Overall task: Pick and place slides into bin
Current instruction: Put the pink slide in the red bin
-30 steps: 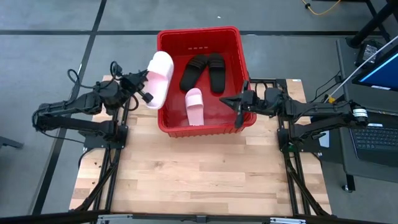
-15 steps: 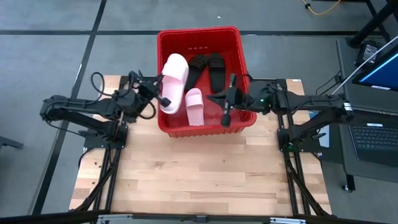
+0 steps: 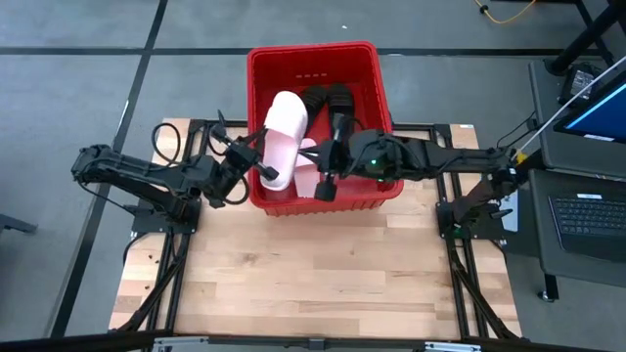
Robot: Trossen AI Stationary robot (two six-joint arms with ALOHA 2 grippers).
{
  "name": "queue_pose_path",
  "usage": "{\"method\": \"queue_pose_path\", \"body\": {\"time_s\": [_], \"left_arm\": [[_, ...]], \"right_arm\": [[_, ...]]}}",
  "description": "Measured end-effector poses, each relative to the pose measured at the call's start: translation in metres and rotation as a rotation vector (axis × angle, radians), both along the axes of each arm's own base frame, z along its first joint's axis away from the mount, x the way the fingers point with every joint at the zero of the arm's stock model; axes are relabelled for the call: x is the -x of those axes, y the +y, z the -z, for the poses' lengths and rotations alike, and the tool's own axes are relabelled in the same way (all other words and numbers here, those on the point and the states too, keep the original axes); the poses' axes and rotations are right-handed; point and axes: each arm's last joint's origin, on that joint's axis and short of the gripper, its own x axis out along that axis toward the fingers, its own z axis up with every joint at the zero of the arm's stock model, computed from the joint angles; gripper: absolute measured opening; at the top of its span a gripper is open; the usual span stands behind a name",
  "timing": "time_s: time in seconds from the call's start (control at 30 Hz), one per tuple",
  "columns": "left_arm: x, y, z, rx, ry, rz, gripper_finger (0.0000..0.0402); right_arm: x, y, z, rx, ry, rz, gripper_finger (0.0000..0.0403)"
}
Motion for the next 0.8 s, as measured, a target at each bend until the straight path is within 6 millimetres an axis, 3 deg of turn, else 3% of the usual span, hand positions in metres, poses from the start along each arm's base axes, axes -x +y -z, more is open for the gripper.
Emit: {"method": "queue_pose_path", "body": {"time_s": [0.2,0.43,0.63,0.8], "left_arm": [[0.001,-0.003,0.0,0.007,0.002,-0.015,0.0003],[0.002,-0.005,0.001,0.011,0.008,-0.028,0.0003],[0.002,-0.005,0.001,0.016,-0.001,-0.028,0.0003],[0.001,-0.005,0.001,0.025,-0.022,-0.011,0.0003]], "right_arm": [[-0.016,0.008,-0.003,0.02,-0.012,-0.024,0.0068],[-0.02,0.01,-0.004,0.019,-0.019,-0.029,0.0132],[-0.021,0.01,-0.003,0.046,-0.01,-0.021,0.0141],[-0.036,0.011,0.006,0.129,0.003,-0.04,0.0141]]}}
